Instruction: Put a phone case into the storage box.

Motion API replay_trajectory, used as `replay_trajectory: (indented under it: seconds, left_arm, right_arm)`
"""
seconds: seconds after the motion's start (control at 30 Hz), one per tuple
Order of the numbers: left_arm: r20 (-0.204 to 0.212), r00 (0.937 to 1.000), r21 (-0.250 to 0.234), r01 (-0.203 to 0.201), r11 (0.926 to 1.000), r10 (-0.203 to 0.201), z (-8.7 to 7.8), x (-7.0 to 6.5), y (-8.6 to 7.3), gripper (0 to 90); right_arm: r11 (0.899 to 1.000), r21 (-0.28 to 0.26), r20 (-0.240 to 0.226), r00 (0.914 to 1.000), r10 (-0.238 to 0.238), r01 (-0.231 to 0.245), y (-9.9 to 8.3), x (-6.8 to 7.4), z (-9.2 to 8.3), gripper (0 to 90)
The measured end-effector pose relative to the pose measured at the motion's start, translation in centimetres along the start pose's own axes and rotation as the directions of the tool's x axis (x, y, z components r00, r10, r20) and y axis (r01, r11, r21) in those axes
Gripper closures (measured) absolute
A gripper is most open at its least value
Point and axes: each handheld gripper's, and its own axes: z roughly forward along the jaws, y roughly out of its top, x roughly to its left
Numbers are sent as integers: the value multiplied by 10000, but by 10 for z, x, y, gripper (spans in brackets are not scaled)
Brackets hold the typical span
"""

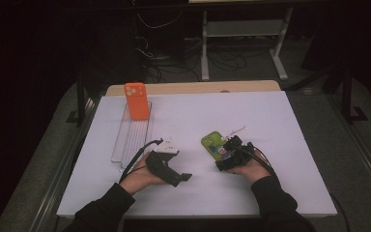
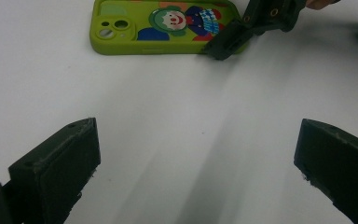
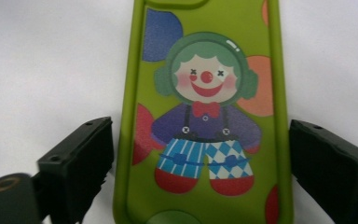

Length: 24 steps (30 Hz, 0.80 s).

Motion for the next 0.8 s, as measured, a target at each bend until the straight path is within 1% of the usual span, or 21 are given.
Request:
replay_trajectory:
  seconds: [0.1, 0.2, 0.23, 0.27, 0.43, 0.6, 0.67, 0.77, 0.8]
  left_arm:
    - [1, 10000, -3, 4, 10000, -4, 0, 0, 0, 0]
    - [-16, 10000, 2, 0, 10000, 0, 0, 0, 0, 0]
    - [-22, 10000, -6, -3, 10000, 3, 0, 0, 0, 0]
    - [-29, 10000, -16, 14, 10000, -14, 0, 0, 0, 0]
    - [-39, 9999, -31, 112, 9999, -112, 1, -1, 0, 0]
    - [-36, 10000, 50, 34, 10000, -34, 1, 0, 0, 0]
    - [-34, 10000, 64, 93, 9999, -93, 1, 1, 1, 0]
    - [17, 10000, 189, -5, 9998, 5, 1, 2, 3, 0]
    - [36, 10000, 180, 63, 9998, -64, 0, 2, 4, 0]
  right_arm:
    - [9999, -118, 82, 10000, 6, -5, -2, -1, -1, 121]
    - [9997, -229, 110, 9999, 10, -8, -3, -1, -2, 133]
    - [9995, -303, 113, 9999, 76, -72, -4, 0, -2, 140]
    - [9995, -322, 183, 9998, 64, -58, -4, 1, -2, 142]
    - [9996, -274, 227, 9997, 102, -96, -4, 2, -2, 150]
    - [9997, -205, 146, 9998, 103, -100, -3, 1, -3, 155]
    - [9998, -181, 67, 10000, 30, -29, -3, -1, -3, 156]
    - [9998, -149, 46, 9999, -100, 100, -2, -5, -6, 156]
    - [9998, -176, -77, 9999, -94, 93, -2, -8, -8, 156]
